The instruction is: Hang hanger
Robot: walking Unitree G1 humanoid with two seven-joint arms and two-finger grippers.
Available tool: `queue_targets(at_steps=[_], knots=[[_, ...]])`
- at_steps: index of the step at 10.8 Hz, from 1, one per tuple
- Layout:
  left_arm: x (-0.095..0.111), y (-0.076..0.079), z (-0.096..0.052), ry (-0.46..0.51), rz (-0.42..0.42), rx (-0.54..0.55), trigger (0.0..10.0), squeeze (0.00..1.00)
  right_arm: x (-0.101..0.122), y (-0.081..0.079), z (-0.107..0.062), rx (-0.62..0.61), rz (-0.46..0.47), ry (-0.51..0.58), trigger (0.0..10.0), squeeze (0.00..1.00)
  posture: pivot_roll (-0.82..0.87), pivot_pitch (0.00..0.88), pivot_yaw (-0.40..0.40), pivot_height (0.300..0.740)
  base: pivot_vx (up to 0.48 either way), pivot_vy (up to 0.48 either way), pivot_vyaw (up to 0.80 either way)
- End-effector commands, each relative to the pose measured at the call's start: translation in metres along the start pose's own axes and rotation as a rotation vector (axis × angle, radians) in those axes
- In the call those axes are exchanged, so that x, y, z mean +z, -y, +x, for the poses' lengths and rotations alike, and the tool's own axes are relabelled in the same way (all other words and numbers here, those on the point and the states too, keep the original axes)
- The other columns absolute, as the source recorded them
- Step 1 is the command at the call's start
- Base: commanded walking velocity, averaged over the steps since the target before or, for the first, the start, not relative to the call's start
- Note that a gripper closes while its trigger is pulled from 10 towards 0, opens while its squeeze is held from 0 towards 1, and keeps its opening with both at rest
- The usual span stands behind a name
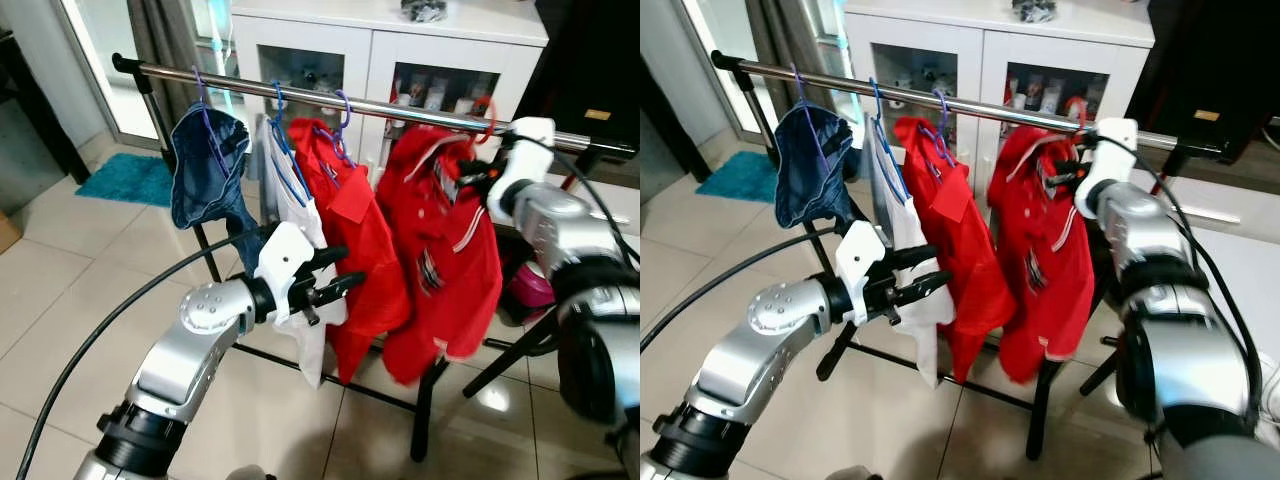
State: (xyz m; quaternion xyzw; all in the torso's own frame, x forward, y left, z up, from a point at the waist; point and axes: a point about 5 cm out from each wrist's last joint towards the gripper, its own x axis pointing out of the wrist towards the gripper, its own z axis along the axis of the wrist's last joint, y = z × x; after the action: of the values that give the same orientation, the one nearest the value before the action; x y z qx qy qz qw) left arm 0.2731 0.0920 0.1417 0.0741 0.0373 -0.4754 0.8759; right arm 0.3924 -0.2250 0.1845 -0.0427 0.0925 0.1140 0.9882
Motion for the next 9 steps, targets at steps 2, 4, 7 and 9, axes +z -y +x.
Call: queue_targets(at_steps=[2,4,7,9], knots=[[-0.002,0.000,-0.001,-0.010,0.013,0.031,10.0,0.00,0.014,0.001,-0.012,0.053,-0.043,0.080,0.0,0.00,-0.02,0.000,0.031,0.740,0.000,0.000,0.00],[-0.010,-0.006,-0.002,-0.037,0.014,0.117,10.0,0.00,0.001,-0.006,-0.031,0.093,-0.083,0.060,0.0,0.00,-0.04,0.000,0.040,0.740,0.000,0.000,0.00],[-0.018,-0.007,-0.006,-0.045,-0.002,0.201,10.0,0.00,-0.016,-0.019,-0.058,0.058,-0.053,0.040,0.0,0.00,-0.05,0.000,0.048,0.740,0.000,0.000,0.00],[-0.022,-0.006,-0.010,-0.034,-0.027,0.264,10.0,0.00,-0.036,-0.036,-0.083,-0.043,0.038,0.038,0.0,0.00,-0.06,0.000,0.044,0.740,0.000,0.000,0.00]])
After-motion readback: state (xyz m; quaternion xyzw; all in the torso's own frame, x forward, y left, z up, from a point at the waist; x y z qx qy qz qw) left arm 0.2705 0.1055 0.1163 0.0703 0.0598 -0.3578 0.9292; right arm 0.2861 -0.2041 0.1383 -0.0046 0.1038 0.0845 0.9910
